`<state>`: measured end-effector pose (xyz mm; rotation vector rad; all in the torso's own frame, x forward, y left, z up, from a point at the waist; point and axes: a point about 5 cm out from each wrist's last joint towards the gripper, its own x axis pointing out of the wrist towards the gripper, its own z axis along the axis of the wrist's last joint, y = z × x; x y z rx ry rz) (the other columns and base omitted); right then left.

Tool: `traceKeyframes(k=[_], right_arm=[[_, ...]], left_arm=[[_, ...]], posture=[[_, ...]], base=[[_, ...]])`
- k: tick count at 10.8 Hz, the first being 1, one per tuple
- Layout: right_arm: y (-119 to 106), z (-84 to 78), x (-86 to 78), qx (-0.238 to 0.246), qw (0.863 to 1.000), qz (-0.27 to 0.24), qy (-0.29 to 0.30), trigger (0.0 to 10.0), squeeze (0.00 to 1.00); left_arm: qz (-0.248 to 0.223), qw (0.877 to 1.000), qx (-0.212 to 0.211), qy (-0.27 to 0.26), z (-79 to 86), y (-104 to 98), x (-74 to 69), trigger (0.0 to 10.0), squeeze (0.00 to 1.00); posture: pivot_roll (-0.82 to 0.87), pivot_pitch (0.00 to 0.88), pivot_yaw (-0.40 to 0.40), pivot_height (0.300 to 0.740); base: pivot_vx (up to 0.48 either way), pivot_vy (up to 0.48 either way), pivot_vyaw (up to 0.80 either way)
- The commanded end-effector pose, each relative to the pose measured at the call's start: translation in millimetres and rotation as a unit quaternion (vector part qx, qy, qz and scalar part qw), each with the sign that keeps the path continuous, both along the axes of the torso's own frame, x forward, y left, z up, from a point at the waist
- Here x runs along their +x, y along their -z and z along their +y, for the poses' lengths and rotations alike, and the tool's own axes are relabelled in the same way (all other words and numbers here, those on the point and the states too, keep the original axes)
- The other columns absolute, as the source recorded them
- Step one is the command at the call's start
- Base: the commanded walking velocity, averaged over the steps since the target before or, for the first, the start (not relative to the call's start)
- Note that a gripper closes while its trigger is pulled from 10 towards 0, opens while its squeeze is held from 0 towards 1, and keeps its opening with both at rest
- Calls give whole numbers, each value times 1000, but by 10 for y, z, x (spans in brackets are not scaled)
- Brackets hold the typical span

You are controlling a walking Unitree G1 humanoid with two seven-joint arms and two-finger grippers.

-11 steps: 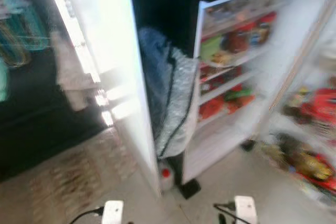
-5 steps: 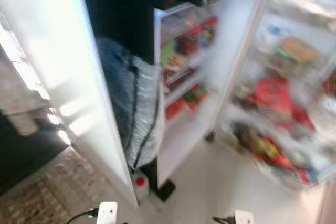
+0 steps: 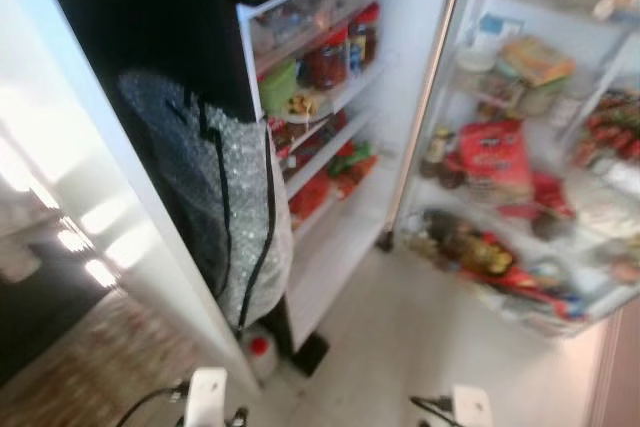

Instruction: Restocking fridge

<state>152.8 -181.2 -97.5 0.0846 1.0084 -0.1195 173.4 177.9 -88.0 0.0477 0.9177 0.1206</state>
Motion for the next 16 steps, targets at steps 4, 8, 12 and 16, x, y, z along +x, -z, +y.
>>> traceKeyframes(k=[4, 8, 12, 16], right_arm=[[28, -28, -83, -1, 1000, 9, 7, 10000, 0], [11, -71, -52, -3, 1000, 3, 20, 10000, 0], [-26, -160, 1, -2, 999, -17, 45, 10000, 0], [-43, -175, 35, -6, 999, -24, 42, 10000, 0]], left_arm=[[17, 1000, -8, -12, -25, 31, -50, 10000, 0], [16, 1000, -7, -11, -28, 24, -30, 10000, 0], [16, 1000, -1, 1, -29, 18, -14, 10000, 0], [18, 1000, 5, 12, -32, 14, -3, 10000, 0]], posture=[[-52, 48, 35, 740], [-57, 56, 32, 740], [-65, 60, 35, 740], [-65, 58, 32, 740]], base=[[0, 0, -130], [0, 0, 0], [0, 0, 0], [0, -218, 0]])
